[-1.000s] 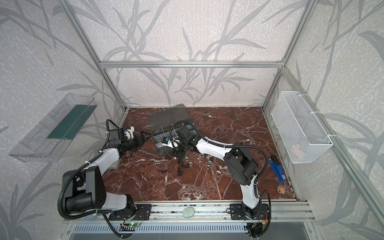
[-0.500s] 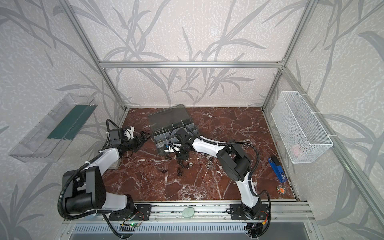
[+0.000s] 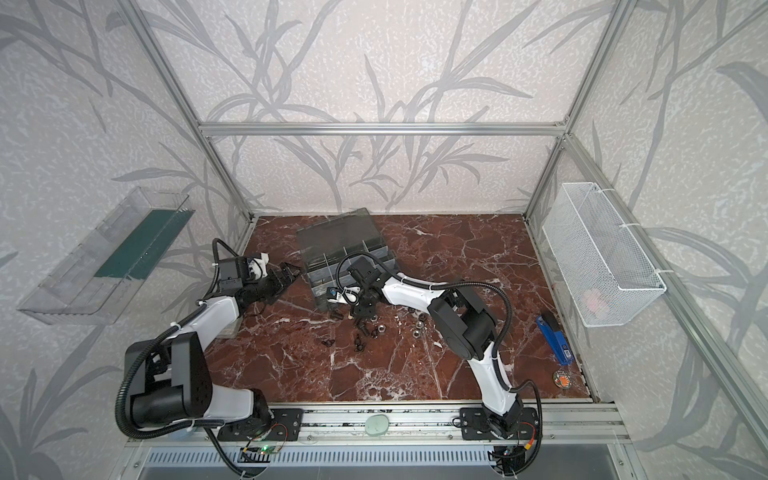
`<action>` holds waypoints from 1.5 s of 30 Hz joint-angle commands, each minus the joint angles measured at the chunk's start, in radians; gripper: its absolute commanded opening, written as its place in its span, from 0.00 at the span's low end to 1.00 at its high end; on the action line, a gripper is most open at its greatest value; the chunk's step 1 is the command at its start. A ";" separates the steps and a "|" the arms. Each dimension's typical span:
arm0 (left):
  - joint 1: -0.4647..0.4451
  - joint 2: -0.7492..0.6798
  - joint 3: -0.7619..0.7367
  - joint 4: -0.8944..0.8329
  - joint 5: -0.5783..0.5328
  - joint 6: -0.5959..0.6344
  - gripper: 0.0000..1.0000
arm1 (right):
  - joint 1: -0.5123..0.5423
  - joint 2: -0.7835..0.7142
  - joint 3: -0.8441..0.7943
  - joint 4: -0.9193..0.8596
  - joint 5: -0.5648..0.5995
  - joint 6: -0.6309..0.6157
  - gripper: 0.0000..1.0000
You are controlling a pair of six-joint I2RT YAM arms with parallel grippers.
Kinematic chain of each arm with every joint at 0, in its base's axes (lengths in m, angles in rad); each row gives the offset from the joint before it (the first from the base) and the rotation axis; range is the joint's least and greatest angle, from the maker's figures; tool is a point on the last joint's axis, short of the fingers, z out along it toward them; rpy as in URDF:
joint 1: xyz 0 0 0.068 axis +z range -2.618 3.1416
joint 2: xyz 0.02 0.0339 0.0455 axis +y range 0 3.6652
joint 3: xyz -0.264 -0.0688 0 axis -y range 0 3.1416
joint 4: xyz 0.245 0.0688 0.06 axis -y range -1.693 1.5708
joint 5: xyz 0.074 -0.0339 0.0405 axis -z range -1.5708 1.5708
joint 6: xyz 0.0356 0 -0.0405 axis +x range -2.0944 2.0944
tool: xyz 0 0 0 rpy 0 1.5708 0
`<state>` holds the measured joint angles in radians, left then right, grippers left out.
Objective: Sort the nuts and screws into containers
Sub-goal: 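Move the right gripper back to the second brass wing nut on the table, then close the right gripper on the second brass wing nut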
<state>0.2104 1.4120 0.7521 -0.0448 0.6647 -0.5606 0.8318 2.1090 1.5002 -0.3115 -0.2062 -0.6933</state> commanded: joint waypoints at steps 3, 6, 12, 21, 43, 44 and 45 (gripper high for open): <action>-0.005 0.012 0.025 0.002 0.008 0.004 1.00 | -0.003 0.017 -0.015 0.063 0.004 0.026 0.57; -0.006 0.016 0.027 0.002 0.009 0.005 0.99 | -0.004 0.027 -0.014 0.065 0.004 0.025 0.57; -0.006 0.019 0.029 0.000 0.009 0.004 0.99 | -0.003 0.043 -0.009 0.036 0.017 0.001 0.55; -0.006 0.019 0.030 -0.003 0.009 0.005 0.99 | -0.004 0.045 -0.026 -0.002 -0.002 -0.039 0.55; -0.005 0.023 0.034 -0.009 0.010 0.012 0.99 | -0.003 0.106 0.022 -0.059 -0.073 -0.046 0.43; -0.005 0.022 0.035 -0.009 0.009 0.012 1.00 | -0.004 0.108 0.024 -0.066 -0.074 -0.046 0.42; -0.006 0.024 0.035 -0.009 0.009 0.012 0.99 | -0.003 0.108 0.026 -0.071 -0.074 -0.045 0.40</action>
<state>0.2104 1.4235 0.7528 -0.0452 0.6647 -0.5575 0.8284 2.1727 1.5181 -0.3069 -0.2829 -0.7315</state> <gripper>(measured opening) 0.995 0.408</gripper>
